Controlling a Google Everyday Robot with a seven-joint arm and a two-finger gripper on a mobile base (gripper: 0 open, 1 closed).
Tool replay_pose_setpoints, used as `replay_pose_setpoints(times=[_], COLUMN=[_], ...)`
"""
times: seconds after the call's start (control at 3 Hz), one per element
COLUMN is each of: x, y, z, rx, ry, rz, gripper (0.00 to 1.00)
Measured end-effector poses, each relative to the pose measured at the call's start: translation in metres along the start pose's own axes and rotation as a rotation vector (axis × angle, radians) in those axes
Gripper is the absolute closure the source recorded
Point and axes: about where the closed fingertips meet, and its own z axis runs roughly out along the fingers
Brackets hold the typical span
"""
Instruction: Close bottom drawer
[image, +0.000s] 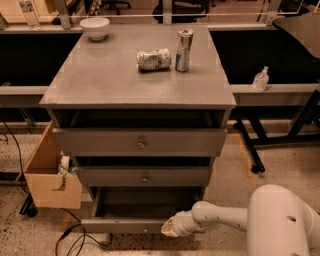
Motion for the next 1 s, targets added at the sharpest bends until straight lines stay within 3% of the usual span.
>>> replay_pose_setpoints(times=[1.0], x=[-0.009], y=[-0.015], z=[0.005], rx=[0.011], ry=[-0.009], rz=[-0.034], gripper=[1.00])
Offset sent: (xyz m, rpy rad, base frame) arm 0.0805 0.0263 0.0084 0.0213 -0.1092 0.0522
